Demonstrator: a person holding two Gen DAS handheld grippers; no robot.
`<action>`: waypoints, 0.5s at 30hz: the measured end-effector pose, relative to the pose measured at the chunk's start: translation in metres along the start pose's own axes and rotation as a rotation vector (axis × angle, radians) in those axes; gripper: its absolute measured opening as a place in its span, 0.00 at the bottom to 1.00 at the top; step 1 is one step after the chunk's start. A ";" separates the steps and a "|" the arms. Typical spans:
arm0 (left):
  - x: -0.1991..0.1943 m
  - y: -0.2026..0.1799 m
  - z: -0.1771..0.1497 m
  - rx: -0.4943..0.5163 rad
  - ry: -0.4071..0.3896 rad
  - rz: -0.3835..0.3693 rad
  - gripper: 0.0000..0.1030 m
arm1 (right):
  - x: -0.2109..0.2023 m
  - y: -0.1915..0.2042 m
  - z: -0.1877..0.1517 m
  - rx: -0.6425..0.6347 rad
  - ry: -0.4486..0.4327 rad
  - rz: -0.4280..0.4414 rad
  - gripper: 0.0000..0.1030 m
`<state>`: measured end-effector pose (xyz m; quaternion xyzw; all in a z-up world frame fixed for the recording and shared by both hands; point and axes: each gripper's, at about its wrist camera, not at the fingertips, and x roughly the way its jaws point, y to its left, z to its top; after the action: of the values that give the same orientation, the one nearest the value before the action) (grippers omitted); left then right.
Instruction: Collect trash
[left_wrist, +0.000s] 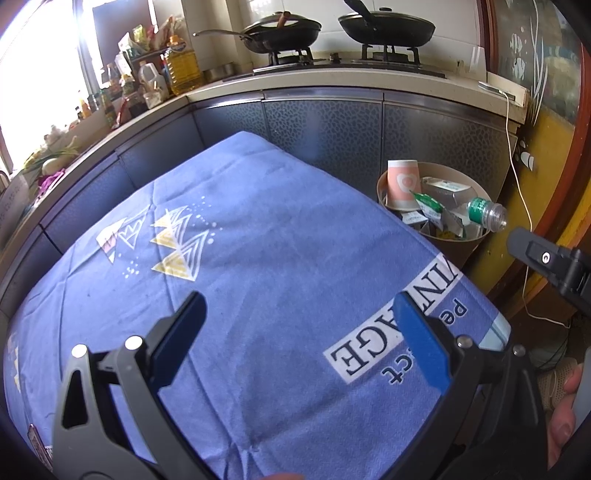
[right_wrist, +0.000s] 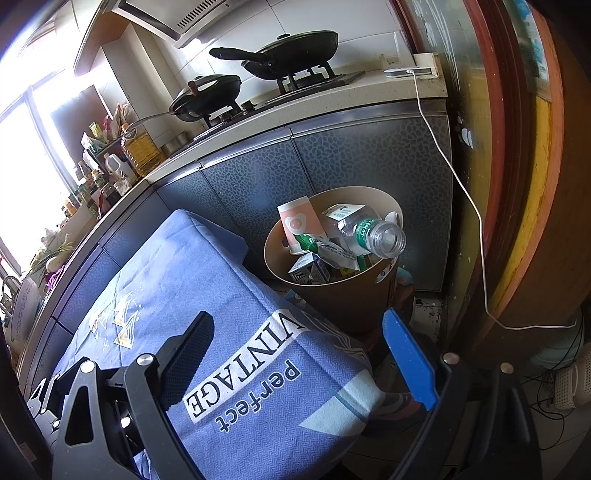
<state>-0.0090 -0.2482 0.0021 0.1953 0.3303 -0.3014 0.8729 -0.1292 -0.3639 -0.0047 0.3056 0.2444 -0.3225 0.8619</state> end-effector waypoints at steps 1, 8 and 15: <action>0.000 0.000 0.000 0.001 0.000 0.001 0.94 | 0.000 0.000 0.000 0.000 0.000 0.000 0.88; 0.000 0.000 -0.001 0.002 0.001 0.001 0.94 | 0.000 0.000 0.000 0.001 0.001 0.000 0.89; -0.001 0.000 -0.002 0.001 -0.004 -0.010 0.94 | 0.000 0.000 -0.001 -0.001 0.001 0.001 0.88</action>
<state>-0.0103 -0.2466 0.0008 0.1933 0.3293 -0.3064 0.8720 -0.1293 -0.3633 -0.0057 0.3055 0.2446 -0.3219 0.8621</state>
